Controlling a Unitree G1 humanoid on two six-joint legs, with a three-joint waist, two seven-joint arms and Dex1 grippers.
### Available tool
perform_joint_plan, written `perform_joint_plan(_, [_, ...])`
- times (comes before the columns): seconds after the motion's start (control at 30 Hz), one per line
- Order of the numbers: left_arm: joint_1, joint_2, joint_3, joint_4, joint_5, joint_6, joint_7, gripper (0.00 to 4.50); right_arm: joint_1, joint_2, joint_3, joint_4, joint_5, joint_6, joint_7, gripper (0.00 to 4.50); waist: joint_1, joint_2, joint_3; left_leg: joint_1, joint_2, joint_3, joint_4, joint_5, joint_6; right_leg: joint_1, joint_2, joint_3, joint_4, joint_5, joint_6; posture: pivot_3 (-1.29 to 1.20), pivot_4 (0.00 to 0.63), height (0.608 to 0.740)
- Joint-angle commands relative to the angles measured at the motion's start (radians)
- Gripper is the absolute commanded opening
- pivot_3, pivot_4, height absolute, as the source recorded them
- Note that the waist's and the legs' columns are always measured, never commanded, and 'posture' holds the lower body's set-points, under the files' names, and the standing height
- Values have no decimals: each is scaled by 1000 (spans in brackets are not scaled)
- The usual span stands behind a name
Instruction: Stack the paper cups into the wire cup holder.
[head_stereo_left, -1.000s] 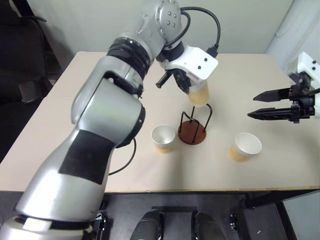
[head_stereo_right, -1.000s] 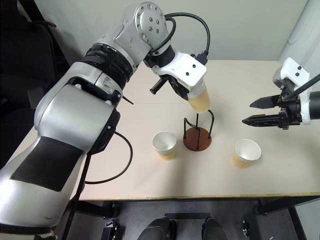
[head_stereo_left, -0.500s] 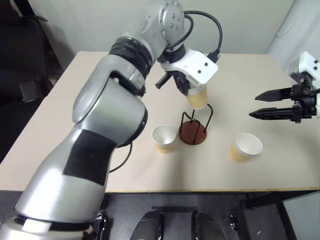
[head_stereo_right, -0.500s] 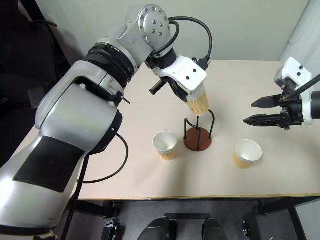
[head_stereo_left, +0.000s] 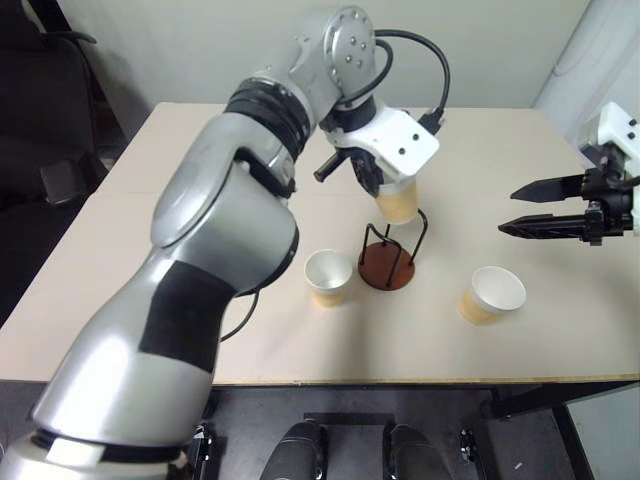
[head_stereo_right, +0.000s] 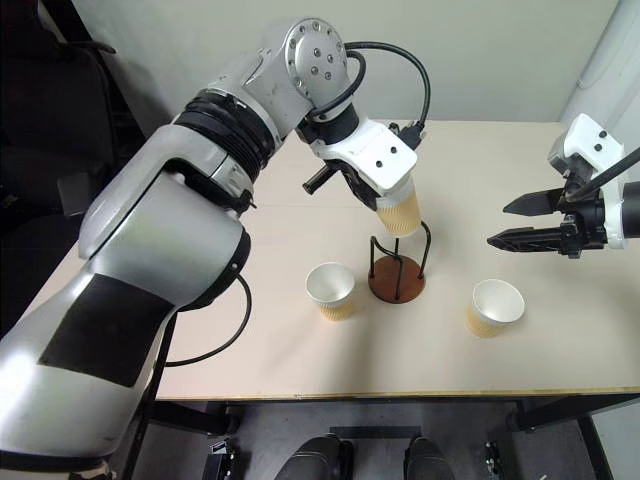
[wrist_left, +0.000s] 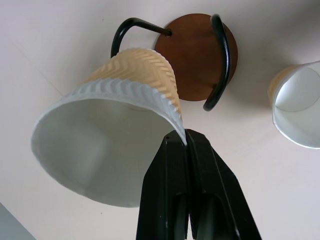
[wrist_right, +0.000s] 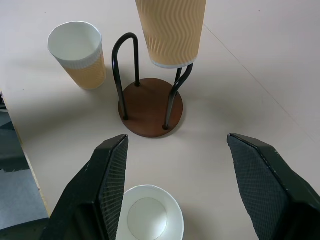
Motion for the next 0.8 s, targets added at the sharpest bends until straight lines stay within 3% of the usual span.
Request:
perform_joint_plan(0.03, [-19, 3, -38, -20, -44, -15, -34, 44, -30, -19, -34, -4, -7, -14, -3, 3183, 0, 0, 0, 0, 0, 0, 0, 0, 0, 0, 0, 0, 0, 0, 0, 0, 150, 740])
perform_joint_plan(0.27, [-9, 26, -155, -72, -161, -4, -34, 44, -35, -18, -30, -1, -10, -15, -5, 3183, 1, 0, 0, 1, 0, 1, 0, 0, 0, 1, 1, -1, 0, 0, 0, 0, 150, 740])
perform_joint_plan(0.67, [-32, 150, -524, -290, -542, 92, -34, 44, -48, -16, -22, 9, -16, -25, -7, 3183, 1, 0, 0, 1, 0, 1, 1, 0, 0, 2, 0, -1, 0, 1, 1, 0, 150, 740])
perform_joint_plan(0.8, [-54, 168, -595, -315, -617, 97, -34, 44, -47, -16, -24, 8, -16, -26, -7, 3183, 2, 0, 0, 1, 0, -1, 2, 1, -1, 3, -1, -1, 0, 1, 2, 0, 150, 740])
